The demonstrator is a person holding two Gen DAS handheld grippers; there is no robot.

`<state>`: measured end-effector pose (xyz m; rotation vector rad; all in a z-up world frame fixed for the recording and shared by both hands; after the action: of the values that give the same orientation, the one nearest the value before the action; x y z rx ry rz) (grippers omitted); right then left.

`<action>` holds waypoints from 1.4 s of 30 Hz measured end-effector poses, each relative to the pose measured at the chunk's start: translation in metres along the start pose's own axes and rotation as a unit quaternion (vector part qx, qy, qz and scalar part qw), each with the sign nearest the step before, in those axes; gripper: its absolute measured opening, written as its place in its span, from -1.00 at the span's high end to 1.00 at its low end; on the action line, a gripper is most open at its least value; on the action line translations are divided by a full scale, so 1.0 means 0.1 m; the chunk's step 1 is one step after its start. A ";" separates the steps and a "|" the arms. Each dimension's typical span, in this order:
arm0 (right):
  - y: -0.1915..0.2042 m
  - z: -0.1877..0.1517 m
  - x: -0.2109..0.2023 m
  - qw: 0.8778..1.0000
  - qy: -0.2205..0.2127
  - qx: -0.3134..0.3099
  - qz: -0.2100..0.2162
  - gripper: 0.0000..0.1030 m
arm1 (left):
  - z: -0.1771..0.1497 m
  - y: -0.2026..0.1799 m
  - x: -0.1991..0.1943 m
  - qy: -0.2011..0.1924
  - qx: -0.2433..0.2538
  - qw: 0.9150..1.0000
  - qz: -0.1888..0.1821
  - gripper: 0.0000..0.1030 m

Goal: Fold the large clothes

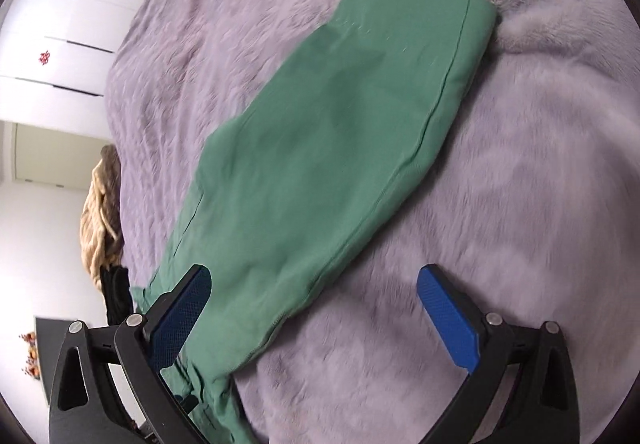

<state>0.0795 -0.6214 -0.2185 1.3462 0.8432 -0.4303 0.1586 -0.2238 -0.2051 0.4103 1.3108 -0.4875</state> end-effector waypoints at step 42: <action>3.15 -2.68 0.60 0.913 0.204 -0.221 0.274 0.87 | 0.47 0.81 -0.22 -0.086 -0.075 0.993 0.021 -1.00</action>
<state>0.2669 -0.2870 -0.0514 1.1884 0.7932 0.4775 0.2374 -0.1802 -0.1731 0.2631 1.1621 -0.3778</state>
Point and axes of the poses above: each gripper's, at about its wrist camera, not at the fingertips, and x roughly the way its jaws point, y to its left, z to its top, the point moved 10 cm from there along x, roughly the way its jaws point, and after that the axes turned 12 degrees about x, right-handed, at the moved point
